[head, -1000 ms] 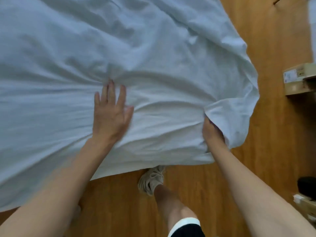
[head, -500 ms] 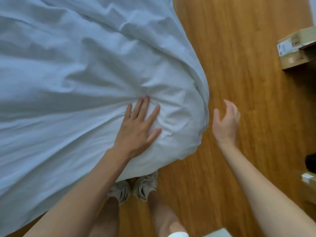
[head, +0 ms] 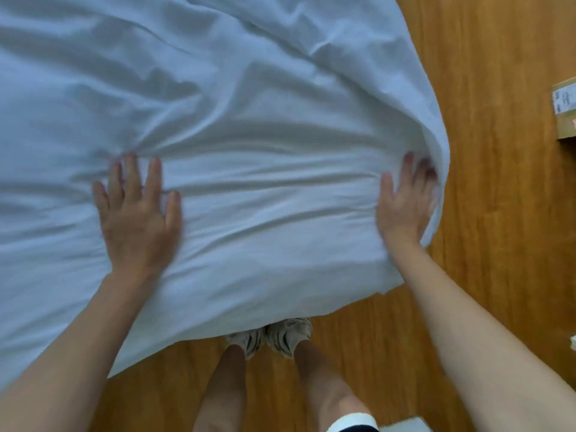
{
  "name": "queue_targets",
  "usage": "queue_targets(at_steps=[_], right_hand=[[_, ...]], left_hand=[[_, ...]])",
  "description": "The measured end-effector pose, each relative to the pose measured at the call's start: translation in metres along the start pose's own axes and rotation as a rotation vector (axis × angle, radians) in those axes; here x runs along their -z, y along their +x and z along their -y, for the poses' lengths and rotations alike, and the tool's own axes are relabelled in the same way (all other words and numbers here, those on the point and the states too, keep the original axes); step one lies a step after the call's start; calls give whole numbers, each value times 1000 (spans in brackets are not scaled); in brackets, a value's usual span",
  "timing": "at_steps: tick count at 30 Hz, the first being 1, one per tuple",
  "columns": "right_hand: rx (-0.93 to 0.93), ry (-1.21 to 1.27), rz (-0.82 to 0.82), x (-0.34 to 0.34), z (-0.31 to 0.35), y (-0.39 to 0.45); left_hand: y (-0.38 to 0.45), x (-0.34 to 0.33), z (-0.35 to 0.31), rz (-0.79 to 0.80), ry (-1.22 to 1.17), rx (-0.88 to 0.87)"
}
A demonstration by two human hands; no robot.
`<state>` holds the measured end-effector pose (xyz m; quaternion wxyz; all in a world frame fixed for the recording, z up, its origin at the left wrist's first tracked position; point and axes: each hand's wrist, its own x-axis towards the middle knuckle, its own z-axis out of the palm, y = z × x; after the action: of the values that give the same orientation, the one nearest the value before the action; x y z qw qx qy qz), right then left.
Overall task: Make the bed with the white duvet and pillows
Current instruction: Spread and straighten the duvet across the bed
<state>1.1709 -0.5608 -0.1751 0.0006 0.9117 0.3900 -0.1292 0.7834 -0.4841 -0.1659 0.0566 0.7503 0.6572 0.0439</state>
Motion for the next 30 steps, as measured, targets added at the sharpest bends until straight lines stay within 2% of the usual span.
queue_targets(at_steps=[2,3,5,8,11,12,14,16,18,21,25,28,30], right_hand=[[-339,129,142,8,-38,11],[-443,190,174,15,-46,12],[-473,237,81,23,-44,9],[-224,242,-177,35,8,-13],[190,263,-284,31,90,-42],[343,252,-305,27,119,-53],[660,198,-314,17,166,-82],[881,129,-243,1,182,-105],[860,26,-135,-19,165,-116],[686,-84,54,-25,132,-121],[619,-185,374,20,140,-130],[503,-101,597,67,142,-148],[380,-25,707,105,135,-171]], left_hand=[[-11,3,34,5,3,113],[-16,3,53,9,-1,163],[-25,0,86,37,-28,261],[-31,5,103,38,-69,370],[-23,22,78,-33,-99,362],[-19,28,65,-62,-115,301],[-20,28,40,-73,-134,47],[-33,20,18,10,-115,-236],[-52,13,6,147,-81,-342],[-83,19,-2,323,-44,-378],[-91,63,-26,568,27,-388],[-89,111,-44,829,67,-295],[-96,150,-54,897,72,-269]])
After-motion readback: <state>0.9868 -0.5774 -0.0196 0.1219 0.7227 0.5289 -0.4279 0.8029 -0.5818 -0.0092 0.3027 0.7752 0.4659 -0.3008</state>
